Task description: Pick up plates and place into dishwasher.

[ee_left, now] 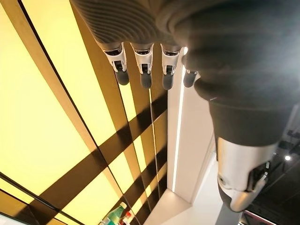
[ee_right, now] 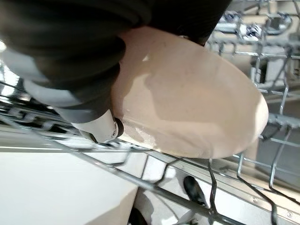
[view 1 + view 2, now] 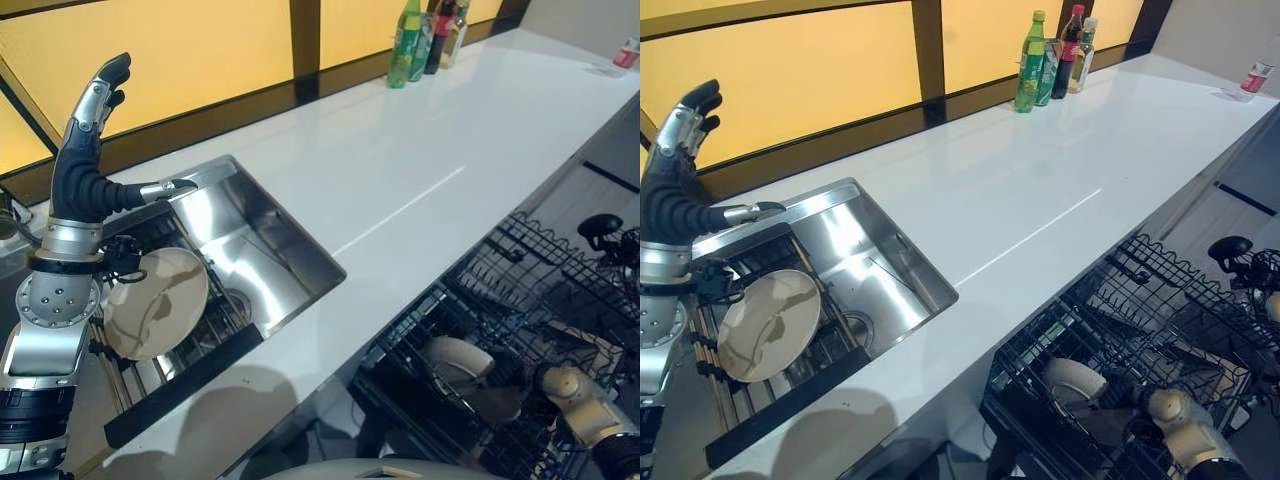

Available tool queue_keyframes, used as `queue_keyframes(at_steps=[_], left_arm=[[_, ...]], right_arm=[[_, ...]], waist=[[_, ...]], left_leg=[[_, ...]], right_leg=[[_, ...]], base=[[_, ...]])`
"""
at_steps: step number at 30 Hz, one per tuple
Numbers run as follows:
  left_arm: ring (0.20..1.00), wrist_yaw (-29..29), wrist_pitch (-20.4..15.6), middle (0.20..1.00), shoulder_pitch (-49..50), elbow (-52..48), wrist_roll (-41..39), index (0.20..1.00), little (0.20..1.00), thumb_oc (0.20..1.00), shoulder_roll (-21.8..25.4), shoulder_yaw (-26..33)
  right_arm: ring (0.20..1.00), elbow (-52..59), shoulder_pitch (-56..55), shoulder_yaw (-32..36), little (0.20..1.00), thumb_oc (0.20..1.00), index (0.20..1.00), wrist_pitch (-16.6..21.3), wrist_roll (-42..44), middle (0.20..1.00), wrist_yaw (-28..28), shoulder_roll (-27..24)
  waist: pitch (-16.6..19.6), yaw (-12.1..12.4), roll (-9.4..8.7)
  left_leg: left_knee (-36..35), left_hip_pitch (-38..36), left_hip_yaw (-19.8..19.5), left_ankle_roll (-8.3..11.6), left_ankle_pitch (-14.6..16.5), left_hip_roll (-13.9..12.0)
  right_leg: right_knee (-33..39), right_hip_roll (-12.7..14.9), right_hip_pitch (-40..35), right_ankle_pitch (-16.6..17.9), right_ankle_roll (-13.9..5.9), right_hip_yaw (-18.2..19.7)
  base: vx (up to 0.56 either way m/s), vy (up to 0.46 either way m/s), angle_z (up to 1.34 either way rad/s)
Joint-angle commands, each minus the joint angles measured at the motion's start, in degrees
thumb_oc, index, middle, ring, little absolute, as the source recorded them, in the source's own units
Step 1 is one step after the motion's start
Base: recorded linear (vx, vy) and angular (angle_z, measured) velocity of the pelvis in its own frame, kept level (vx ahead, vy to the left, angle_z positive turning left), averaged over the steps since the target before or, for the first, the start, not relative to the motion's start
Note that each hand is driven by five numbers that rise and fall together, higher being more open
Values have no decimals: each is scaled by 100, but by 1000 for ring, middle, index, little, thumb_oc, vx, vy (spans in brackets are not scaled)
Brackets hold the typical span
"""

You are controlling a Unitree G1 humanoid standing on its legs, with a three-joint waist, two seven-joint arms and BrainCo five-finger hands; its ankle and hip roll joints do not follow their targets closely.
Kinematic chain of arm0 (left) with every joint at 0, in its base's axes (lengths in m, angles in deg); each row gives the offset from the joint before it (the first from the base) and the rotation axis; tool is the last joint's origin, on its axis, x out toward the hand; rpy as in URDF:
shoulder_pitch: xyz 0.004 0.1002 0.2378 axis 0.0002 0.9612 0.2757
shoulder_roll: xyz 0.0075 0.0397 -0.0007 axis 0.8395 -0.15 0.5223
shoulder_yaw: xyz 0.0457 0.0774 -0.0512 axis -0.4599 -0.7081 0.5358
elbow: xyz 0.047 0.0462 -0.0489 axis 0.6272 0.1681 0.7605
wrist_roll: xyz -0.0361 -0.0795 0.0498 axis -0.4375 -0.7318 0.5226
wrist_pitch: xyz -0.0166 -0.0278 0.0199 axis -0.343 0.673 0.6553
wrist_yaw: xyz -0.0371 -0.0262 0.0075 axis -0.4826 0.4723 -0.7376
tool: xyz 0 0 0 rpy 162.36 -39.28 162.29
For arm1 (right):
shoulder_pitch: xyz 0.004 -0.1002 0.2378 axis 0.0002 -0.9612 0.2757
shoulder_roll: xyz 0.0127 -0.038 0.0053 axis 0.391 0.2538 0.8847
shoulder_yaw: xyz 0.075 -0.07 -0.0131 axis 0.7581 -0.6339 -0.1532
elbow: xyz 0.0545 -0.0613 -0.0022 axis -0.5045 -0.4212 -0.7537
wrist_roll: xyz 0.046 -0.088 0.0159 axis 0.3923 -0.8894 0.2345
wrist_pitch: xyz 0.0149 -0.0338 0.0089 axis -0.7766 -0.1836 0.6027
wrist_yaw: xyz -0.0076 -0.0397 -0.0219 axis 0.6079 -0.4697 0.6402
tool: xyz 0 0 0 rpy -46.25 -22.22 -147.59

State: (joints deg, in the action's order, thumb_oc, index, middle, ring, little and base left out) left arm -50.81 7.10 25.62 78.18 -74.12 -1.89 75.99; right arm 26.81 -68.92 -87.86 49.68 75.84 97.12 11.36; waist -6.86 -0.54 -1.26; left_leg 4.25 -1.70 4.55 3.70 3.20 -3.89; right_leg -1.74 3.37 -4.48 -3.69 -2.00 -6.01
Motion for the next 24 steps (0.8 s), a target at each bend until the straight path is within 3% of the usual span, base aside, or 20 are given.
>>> queue_keyframes(at_steps=[1,8,17,18,19,24], left_arm=[[1000,139,-29,1000,-402,-99,66,1000,1000,1000,249,-185],[1000,32,138,1000,-533,-194,-7,1000,1000,1000,232,-272],[1000,17,160,1000,-599,-131,-35,1000,1000,1000,247,-295],[1000,0,175,1000,-592,-141,-32,1000,1000,1000,231,-292],[1000,-10,191,1000,-585,-151,-22,1000,1000,1000,226,-289],[1000,22,192,1000,-589,-80,-2,1000,1000,1000,271,-290]], right_arm=[[200,-259,-218,-787,200,200,200,-98,137,200,231,478],[200,-1255,-254,-955,200,200,200,-87,242,200,161,929],[200,-1379,-310,-892,200,200,200,-124,425,200,-234,1072],[661,-1420,-312,-884,661,661,661,-81,424,661,-329,1079],[1000,-1420,-318,-869,1000,1000,1000,-68,446,1000,-391,1079],[1000,-1025,-334,-710,1000,1000,1000,-99,459,1000,-712,955]], waist=[[227,28,58],[278,80,98],[308,61,107],[318,63,101],[326,64,97],[334,27,67]], left_leg=[[334,557,-13,77,20,-82],[300,469,-33,53,68,-67],[269,405,-41,31,91,-67],[260,384,-44,30,100,-66],[244,360,-47,27,104,-66],[191,305,-36,20,97,-79]], right_leg=[[-345,219,178,-244,-286,25],[-322,250,135,-259,-297,-42],[-324,223,127,-265,-281,-27],[-322,217,119,-266,-280,-24],[-315,215,110,-267,-280,-28],[-288,204,104,-238,-274,-24]], base=[[8,7,3],[10,3,4],[-1,-1,0],[0,0,0],[0,0,0],[-7,-3,1]])
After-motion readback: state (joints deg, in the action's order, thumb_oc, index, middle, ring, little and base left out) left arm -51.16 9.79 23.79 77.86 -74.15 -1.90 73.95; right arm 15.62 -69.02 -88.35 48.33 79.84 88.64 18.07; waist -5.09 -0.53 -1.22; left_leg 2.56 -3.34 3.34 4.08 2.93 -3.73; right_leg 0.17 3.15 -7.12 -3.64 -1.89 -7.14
